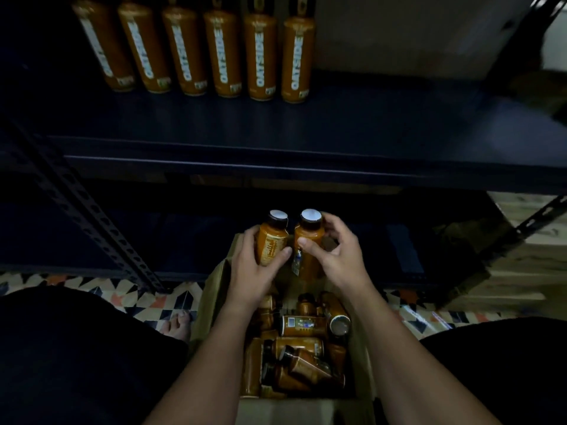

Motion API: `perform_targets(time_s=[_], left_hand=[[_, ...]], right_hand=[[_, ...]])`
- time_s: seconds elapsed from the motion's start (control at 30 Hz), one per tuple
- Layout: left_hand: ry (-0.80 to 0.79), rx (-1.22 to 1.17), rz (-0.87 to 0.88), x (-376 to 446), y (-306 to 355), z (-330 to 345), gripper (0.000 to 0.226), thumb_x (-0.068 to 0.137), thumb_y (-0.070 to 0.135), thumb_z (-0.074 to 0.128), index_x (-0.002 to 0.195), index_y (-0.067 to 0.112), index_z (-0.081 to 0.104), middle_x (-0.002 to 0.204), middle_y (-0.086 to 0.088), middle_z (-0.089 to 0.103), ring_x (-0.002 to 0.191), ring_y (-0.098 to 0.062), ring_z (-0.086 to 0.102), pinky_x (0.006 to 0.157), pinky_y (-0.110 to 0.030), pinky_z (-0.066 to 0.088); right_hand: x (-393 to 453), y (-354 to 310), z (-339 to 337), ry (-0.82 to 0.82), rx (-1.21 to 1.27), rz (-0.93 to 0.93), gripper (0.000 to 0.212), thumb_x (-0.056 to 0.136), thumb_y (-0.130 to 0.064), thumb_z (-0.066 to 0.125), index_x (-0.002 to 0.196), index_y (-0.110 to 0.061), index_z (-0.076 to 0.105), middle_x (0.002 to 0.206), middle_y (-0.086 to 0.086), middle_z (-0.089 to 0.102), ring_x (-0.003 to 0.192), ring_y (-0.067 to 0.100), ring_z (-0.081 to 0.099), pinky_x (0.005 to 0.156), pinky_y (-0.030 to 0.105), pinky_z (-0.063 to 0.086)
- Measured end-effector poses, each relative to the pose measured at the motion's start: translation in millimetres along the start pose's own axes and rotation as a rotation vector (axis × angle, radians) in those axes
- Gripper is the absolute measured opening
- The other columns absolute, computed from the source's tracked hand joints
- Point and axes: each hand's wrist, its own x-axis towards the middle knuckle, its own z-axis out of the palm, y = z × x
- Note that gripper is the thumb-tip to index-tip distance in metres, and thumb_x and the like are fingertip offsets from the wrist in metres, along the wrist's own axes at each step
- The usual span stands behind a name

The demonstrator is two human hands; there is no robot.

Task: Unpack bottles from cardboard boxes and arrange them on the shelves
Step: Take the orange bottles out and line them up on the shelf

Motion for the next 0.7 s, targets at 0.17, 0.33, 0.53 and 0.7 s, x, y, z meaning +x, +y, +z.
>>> perform_targets(time_s=[0.17, 0.33, 0.53, 0.7], left_hand=[[0.024, -0.091, 0.110, 1.1, 50.0, -15.2, 0.065, 0.080, 0.057, 0.079, 0.133, 0.034, 0.049, 0.116, 0.012, 0.066, 0.108, -0.005, 0.065, 0.092, -0.041, 0.059], [0.090, -0.182, 0.293, 8.8, 119.5, -33.6, 0.055, 0.082, 0.039, 0.079, 0.126, 0.024, 0.051, 0.111, 0.013, 0.066, 0.104, -0.005, 0.067, 0.085, -0.026, 0.059], [0.097, -0.204, 0.411, 47.4, 191.2, -54.4, 0.057, 0.084, 0.031, 0.082, 0.130, 0.021, 0.049, 0.117, 0.012, 0.065, 0.108, 0.005, 0.064, 0.084, -0.013, 0.053], [0.058, -0.169, 0.388, 92.2, 212.2, -58.6, 0.064, 0.084, 0.036, 0.082, 0.135, 0.024, 0.045, 0.117, 0.015, 0.065, 0.104, 0.014, 0.062, 0.081, -0.006, 0.049]], right_hand=[[2.0, -55.0, -4.6, 0.065, 0.055, -0.164, 0.064, 0.082, -0.036, 0.079, 0.139, -0.023, 0.055, 0.133, -0.002, 0.061, 0.120, 0.001, 0.058, 0.091, 0.022, 0.054], [7.5, -122.0, -13.7, 0.078, 0.086, -0.365, 0.060, 0.092, -0.027, 0.074, 0.146, -0.018, 0.050, 0.135, 0.006, 0.060, 0.124, 0.014, 0.061, 0.102, 0.034, 0.053], [43.1, -180.4, -28.2, 0.126, 0.050, -0.508, 0.060, 0.094, -0.037, 0.070, 0.147, -0.020, 0.049, 0.139, 0.001, 0.057, 0.128, 0.013, 0.057, 0.107, 0.042, 0.050], [80.1, -186.1, -32.8, 0.135, 0.063, -0.487, 0.058, 0.093, -0.043, 0.069, 0.146, -0.027, 0.051, 0.139, -0.002, 0.057, 0.128, 0.012, 0.057, 0.106, 0.044, 0.051]])
